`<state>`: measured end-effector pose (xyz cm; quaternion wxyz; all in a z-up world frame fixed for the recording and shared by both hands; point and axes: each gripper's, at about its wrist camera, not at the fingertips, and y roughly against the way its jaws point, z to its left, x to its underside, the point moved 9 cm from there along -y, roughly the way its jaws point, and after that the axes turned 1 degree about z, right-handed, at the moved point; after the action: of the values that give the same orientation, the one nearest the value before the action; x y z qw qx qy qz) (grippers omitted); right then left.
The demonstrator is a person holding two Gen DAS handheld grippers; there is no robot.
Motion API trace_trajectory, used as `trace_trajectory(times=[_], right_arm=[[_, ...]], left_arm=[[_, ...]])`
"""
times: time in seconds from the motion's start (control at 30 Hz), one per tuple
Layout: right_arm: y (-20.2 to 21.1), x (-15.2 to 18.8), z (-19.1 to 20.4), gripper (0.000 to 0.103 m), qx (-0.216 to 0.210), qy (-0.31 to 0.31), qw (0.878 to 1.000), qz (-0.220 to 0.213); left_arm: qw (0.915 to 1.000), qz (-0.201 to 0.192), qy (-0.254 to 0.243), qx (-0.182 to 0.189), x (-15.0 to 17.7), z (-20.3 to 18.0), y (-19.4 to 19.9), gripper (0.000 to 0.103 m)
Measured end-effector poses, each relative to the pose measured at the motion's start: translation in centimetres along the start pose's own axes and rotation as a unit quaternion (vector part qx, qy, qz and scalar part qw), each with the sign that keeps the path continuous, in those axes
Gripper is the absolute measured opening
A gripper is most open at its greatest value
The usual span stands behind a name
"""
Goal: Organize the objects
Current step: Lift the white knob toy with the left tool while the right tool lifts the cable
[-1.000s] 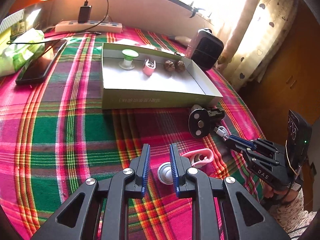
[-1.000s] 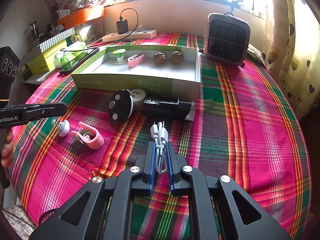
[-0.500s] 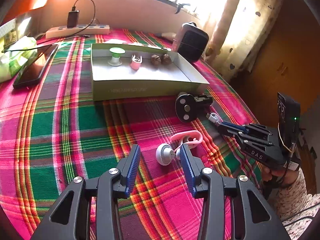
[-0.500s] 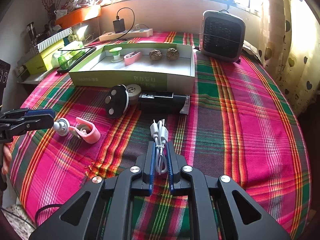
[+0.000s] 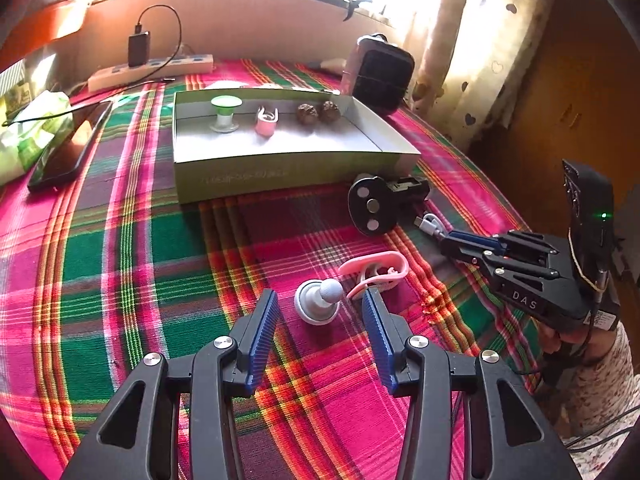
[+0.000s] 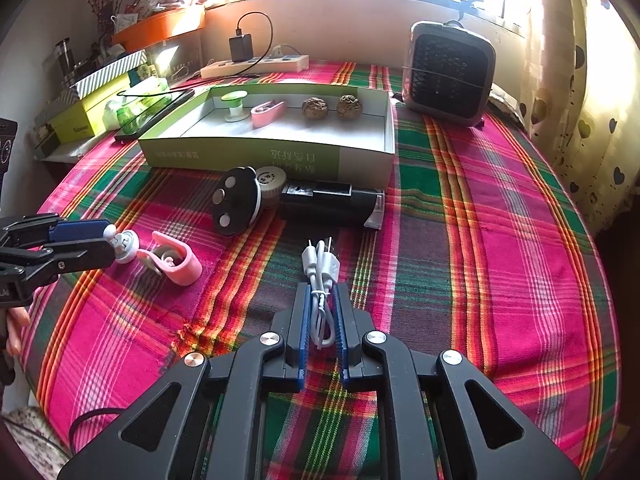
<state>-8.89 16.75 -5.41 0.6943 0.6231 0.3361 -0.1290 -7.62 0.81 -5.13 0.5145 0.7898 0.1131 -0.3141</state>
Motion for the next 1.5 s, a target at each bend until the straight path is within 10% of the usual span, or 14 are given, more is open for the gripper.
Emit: trace_trajectory(times=[0.27,0.6,0.93,1.5], right_arm=[[-0.4,-0.3,0.5,0.014,-0.008,0.015,1.0,0.003],[-1.3,-1.2,0.3,0.038,-0.007,0.01,1.0,0.008],[-1.4,-1.4,0.4,0.037,-0.003,0.012,1.0,0.007],[-1.3,-1.4,1.1,0.02,-0.007,0.024,1.0,0.005]], left_arm=[[0.9996,0.005,-0.012,-0.026,-0.1,0.0,-1.0,0.042],[0.9982,0.0,-0.023,-0.056,-0.4,0.2,-1.4,0.042],[0.9976,-0.003,-0.022,-0.065,-0.6,0.5,-1.4,0.023],[0.9976,-0.003,-0.021,-0.066,-0.6,0.4,-1.5,0.023]])
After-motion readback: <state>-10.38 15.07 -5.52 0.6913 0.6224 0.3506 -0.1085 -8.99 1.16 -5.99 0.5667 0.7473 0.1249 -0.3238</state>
